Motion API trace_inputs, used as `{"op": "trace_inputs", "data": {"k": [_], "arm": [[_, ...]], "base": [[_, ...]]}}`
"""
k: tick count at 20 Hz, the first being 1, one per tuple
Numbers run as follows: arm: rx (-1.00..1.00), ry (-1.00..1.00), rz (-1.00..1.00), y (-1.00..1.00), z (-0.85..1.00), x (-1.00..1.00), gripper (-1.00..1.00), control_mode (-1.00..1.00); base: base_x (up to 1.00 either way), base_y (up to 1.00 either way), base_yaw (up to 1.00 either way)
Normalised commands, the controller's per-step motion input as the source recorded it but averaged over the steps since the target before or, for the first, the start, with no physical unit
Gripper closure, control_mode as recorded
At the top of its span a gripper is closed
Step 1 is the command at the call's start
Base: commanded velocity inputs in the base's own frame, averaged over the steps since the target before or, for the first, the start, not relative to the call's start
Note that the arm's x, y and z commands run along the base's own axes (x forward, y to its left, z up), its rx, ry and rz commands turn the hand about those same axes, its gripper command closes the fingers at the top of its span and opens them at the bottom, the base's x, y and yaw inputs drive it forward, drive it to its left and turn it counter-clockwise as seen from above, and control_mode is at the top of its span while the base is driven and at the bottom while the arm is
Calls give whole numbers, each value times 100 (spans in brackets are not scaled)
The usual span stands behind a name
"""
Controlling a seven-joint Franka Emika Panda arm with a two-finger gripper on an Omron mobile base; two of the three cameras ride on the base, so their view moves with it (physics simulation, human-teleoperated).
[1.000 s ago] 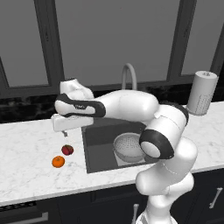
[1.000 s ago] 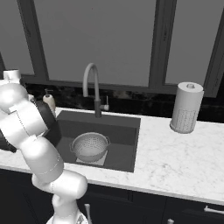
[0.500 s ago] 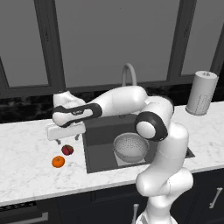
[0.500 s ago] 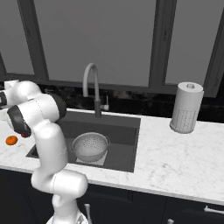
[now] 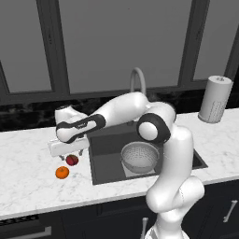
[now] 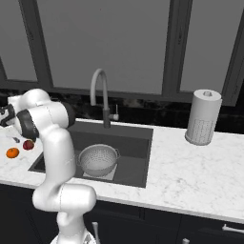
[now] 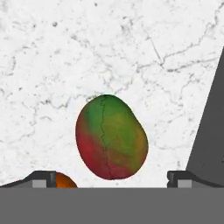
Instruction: Put the colander in the sink, put the mango, orange in the colander, and turn on the sink faucet and pour water over the colander.
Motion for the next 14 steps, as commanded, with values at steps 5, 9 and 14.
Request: {"op": "trace_inputs", "data": {"k": [5, 9, 14], "arm": [[0, 0, 0, 0, -36, 7, -100, -100], [0, 0, 0, 0, -28, 3, -100, -100], [0, 0, 0, 0, -15, 0, -100, -100]], "base": [[0, 0, 0], [0, 0, 0], [0, 0, 0]]}}
